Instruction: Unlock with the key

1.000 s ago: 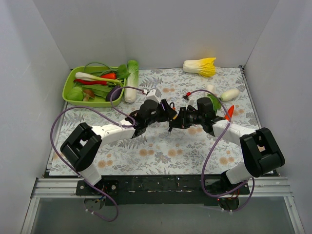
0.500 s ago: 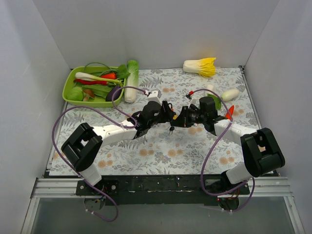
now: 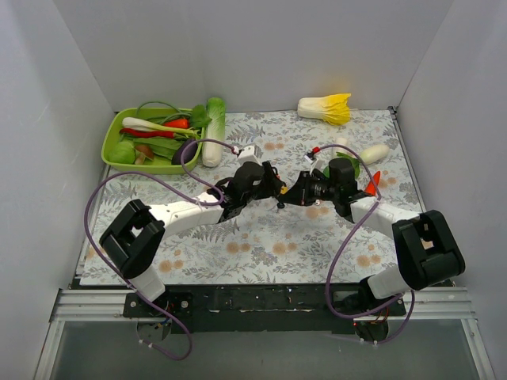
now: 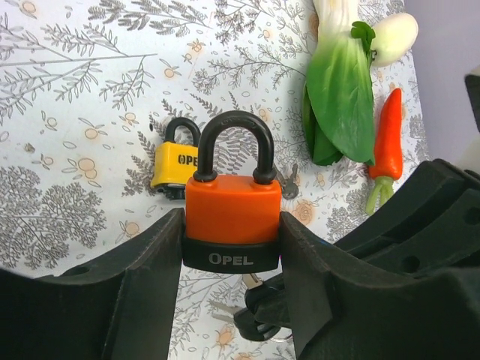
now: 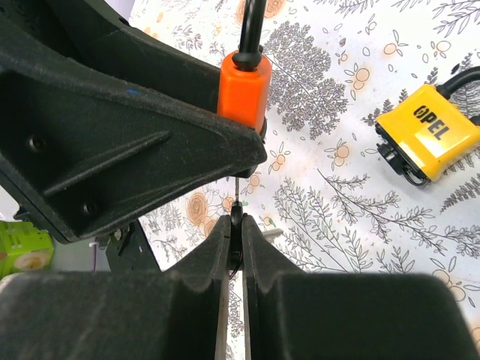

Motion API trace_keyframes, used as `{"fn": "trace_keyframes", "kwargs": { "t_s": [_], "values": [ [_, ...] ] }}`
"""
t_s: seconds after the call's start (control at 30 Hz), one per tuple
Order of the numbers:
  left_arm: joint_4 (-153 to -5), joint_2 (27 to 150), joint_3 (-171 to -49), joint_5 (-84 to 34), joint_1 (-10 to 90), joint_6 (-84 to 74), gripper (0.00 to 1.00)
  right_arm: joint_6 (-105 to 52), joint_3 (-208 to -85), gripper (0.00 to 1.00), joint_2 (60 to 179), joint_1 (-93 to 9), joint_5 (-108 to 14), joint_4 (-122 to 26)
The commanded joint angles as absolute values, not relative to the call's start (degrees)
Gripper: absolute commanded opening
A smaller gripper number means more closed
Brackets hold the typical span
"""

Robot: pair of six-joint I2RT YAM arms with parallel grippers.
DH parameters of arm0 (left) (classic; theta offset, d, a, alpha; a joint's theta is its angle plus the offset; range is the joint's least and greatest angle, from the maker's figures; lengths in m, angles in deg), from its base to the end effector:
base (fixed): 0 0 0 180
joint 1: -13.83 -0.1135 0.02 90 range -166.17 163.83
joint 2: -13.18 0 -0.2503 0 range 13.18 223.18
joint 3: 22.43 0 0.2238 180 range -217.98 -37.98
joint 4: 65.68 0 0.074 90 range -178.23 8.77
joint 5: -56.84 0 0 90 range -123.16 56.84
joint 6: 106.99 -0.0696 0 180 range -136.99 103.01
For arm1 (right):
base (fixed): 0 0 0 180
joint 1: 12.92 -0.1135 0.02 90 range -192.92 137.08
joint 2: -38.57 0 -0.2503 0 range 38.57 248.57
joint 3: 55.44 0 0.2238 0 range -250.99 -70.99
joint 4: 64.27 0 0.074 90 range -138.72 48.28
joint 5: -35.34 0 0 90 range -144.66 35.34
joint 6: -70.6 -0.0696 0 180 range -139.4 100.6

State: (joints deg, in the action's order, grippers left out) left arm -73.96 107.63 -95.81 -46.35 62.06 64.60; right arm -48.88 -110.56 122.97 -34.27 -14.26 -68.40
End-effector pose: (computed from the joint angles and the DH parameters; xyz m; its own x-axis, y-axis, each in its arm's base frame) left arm 0.2595 -0.2667 0.2131 -0.6350 -0.7349 -0.2381 -0.2362 0.4782 -0.8459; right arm 0.2683 0.1533 0.1992 -0.7499 0.1092 -0.6524 -0.5222 0.5077 0.6852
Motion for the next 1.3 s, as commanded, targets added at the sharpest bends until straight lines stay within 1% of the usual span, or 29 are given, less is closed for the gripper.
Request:
{"fn": "trace_keyframes", "kwargs": {
  "t_s": [0.0, 0.2, 0.7, 1.03, 1.13, 1.27],
  "values": [
    [-80.88, 107.66, -98.10, -41.95, 64.37, 70.55, 0.00, -49.90, -108.53, 0.01, 119.08, -32.43, -22.83, -84.91],
    [-80.88, 108.54, -99.33, -40.19, 64.37, 73.27, 0.00, -47.62, -104.83, 0.01, 116.27, -34.45, -29.86, -87.92],
    [-81.85, 110.04, -100.92, -36.24, 64.11, 78.55, 0.00, -44.10, -103.69, 0.01, 115.91, -41.66, -41.03, -90.03],
    [-77.46, 109.86, -99.07, -33.25, 64.02, 81.54, 0.00, -44.36, -105.44, 0.01, 120.39, -42.54, -41.57, -92.49],
    [-76.57, 110.30, -99.07, -30.61, 64.02, 82.15, 0.00, -44.27, -106.32, 0.01, 121.45, -42.63, -41.57, -92.93],
    [-77.01, 110.56, -98.20, -30.87, 64.02, 81.54, 0.00, -43.84, -106.76, 0.01, 120.05, -42.63, -42.71, -92.06]
  ]
}}
